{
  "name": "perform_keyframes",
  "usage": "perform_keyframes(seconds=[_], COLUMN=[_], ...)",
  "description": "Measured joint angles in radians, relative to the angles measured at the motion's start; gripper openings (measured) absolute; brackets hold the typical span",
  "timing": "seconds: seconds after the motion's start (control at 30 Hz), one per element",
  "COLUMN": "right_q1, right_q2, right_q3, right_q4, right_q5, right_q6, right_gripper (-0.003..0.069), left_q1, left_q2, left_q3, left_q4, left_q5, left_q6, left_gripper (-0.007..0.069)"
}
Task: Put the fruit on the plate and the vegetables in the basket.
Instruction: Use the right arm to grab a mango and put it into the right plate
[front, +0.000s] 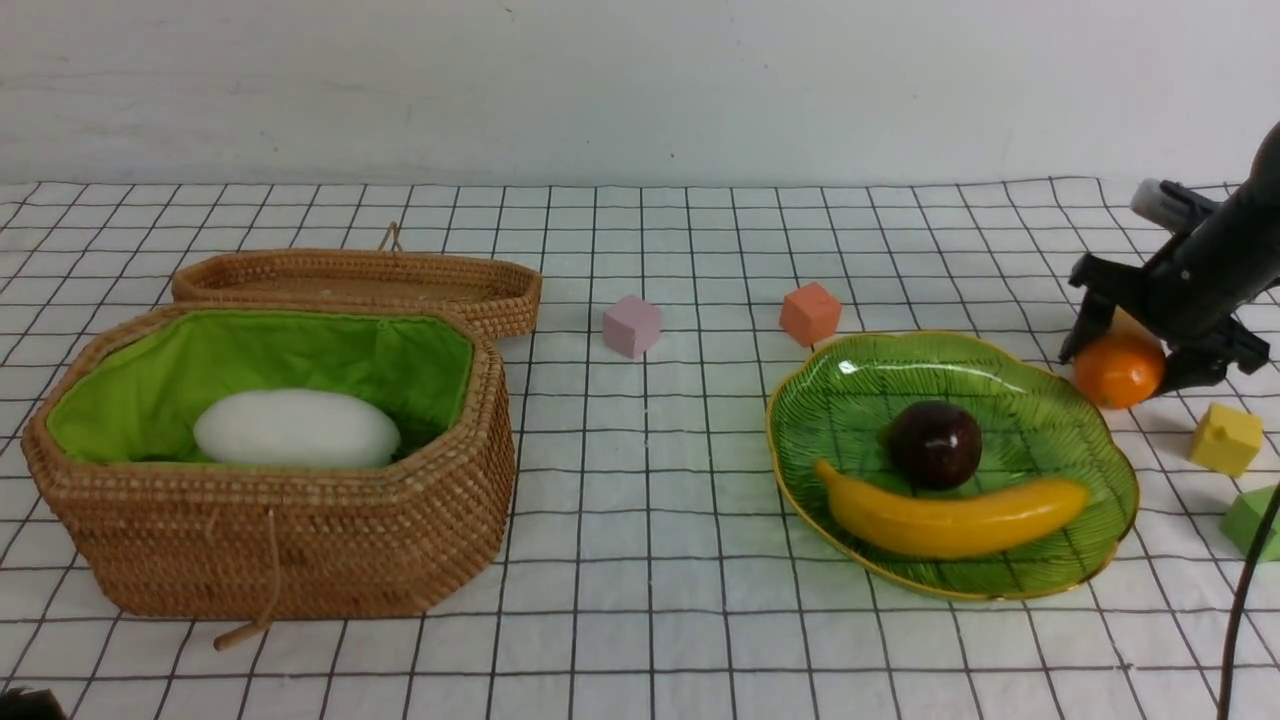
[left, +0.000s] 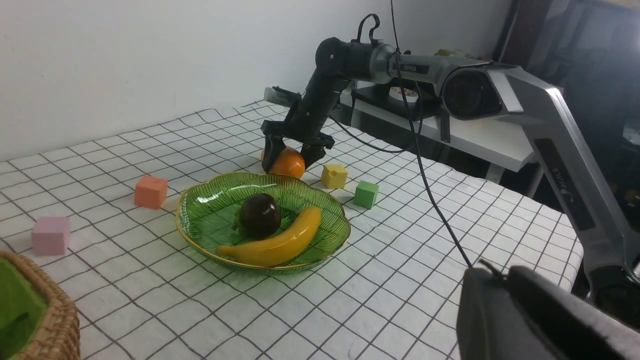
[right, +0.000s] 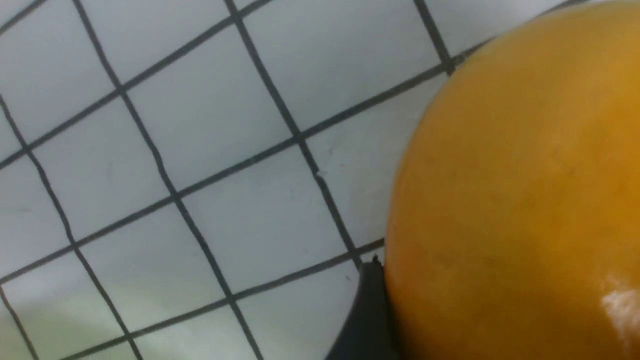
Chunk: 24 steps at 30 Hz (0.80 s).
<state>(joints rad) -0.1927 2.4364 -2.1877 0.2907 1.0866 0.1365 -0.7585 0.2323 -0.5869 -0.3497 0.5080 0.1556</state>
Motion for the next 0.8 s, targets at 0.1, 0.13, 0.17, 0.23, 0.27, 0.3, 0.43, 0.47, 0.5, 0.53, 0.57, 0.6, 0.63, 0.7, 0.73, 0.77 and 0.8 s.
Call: perform_keyframes(seconds=[0.1, 0.13, 0.17, 0.23, 0.27, 0.3, 0.43, 0.47, 0.5, 0.53, 0.57, 0.6, 0.63, 0.7, 0.73, 0.77, 0.8], right_q1=[0.000, 0.001, 0.003, 0.014, 0.023, 0.033, 0.117, 0.146, 0.182, 0.210, 0.235, 0.252, 0.269, 0.287, 0.292, 0.293, 0.295], right_q2=[-0.038, -0.085, -0.124, -0.210, -0.235, -0.271, -0.439, -0.473, -0.500, -0.520, -0.532, -0.537, -0.537, -0.531, -0.521, -0.519, -0.510], right_q3=[0.013, 0.014, 0.014, 0.014, 0.014, 0.021, 0.133, 0.180, 0.242, 0.293, 0.342, 0.377, 0.418, 0.477, 0.505, 0.507, 0.519], right_q4=[-0.009, -0.015, -0.023, -0.034, -0.036, -0.037, -0.060, -0.073, -0.096, -0.114, -0.133, -0.148, -0.165, -0.190, -0.198, -0.199, -0.206], right_q5=[0.052, 0.100, 0.119, 0.134, 0.136, 0.138, 0.141, 0.142, 0.145, 0.148, 0.152, 0.154, 0.153, 0.140, 0.127, 0.126, 0.118], right_q6=[-0.031, -0.050, -0.059, -0.080, -0.087, -0.092, -0.099, -0.099, -0.099, -0.099, -0.099, -0.099, -0.099, -0.099, -0.099, -0.099, -0.099], right_gripper=[0.0592, 0.0592, 0.0592, 0.0592, 0.0592, 0.0592, 0.0592, 0.0592, 0.0592, 0.0592, 0.0592, 0.0592, 0.0592, 0.0592, 0.0592, 0.0592, 0.0592], left_q1=[0.000, 0.000, 0.000, 0.000, 0.000, 0.000, 0.000, 0.000, 0.000, 0.000, 0.000, 0.000, 0.000, 0.000, 0.000, 0.000, 0.000], left_q2=[0.004, 0.004, 0.004, 0.004, 0.004, 0.004, 0.004, 0.004, 0.004, 0.004, 0.004, 0.004, 0.004, 0.004, 0.004, 0.004, 0.004], left_q3=[0.000, 0.000, 0.000, 0.000, 0.000, 0.000, 0.000, 0.000, 0.000, 0.000, 0.000, 0.000, 0.000, 0.000, 0.000, 0.000, 0.000], left_q4=[0.001, 0.002, 0.003, 0.007, 0.008, 0.009, 0.013, 0.015, 0.017, 0.019, 0.020, 0.020, 0.020, 0.020, 0.021, 0.021, 0.021], left_q5=[0.000, 0.001, 0.001, 0.002, 0.003, 0.003, 0.009, 0.015, 0.020, 0.023, 0.029, 0.033, 0.038, 0.051, 0.062, 0.065, 0.073], left_q6=[0.000, 0.000, 0.000, 0.000, 0.000, 0.000, 0.000, 0.000, 0.000, 0.000, 0.000, 0.000, 0.000, 0.000, 0.000, 0.000, 0.000], left_gripper=[0.0039, 0.0039, 0.0039, 0.0039, 0.0039, 0.0039, 0.0040, 0.0041, 0.0042, 0.0043, 0.0043, 0.0043, 0.0043, 0.0043, 0.0043, 0.0043, 0.0043])
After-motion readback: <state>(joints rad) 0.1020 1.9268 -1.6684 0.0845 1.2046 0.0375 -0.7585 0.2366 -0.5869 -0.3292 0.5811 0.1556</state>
